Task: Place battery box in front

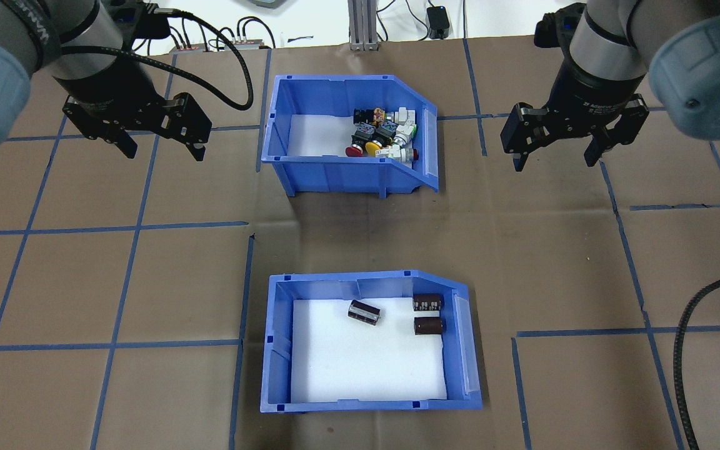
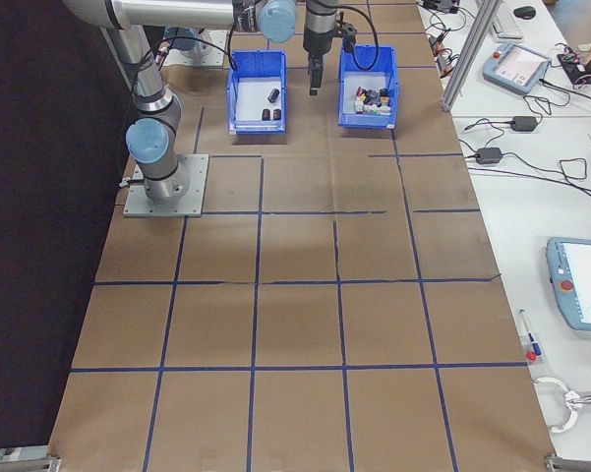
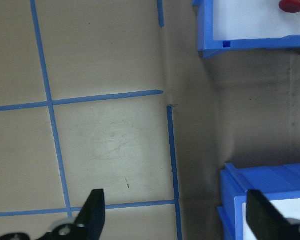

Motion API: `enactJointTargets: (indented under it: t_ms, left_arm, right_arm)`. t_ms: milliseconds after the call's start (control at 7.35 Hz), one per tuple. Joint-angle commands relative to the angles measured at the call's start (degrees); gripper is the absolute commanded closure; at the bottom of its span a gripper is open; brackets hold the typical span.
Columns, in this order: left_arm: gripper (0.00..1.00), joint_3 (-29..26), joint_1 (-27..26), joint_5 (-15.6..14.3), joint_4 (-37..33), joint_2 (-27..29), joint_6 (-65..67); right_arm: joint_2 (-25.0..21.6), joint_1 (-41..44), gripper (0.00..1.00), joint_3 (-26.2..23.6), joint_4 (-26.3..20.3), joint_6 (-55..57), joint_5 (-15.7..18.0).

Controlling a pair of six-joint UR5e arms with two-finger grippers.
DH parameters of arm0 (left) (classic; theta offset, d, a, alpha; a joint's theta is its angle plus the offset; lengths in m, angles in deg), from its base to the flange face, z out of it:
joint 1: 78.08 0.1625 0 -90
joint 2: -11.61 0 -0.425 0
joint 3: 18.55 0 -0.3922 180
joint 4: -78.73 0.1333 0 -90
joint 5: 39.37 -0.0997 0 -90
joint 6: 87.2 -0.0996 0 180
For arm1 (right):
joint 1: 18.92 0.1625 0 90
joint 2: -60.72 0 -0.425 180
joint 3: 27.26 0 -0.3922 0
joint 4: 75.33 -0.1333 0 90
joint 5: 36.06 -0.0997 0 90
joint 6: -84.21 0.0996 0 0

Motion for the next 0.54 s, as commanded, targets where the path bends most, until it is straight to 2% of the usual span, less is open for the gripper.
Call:
enactJointTargets:
  t_ms: [0, 408]
  left_arm:
    - [0.00, 0.17, 0.00, 0.11, 0.96, 0.04, -0.09]
    - [0.00, 0.17, 0.00, 0.29, 1.14, -0.13, 0.08]
  right_arm:
    - [0.09, 0.00, 0.00, 0.12, 0.00, -0.09, 0.00]
    - [0.09, 0.00, 0.00, 0.12, 0.00, -0.18, -0.09]
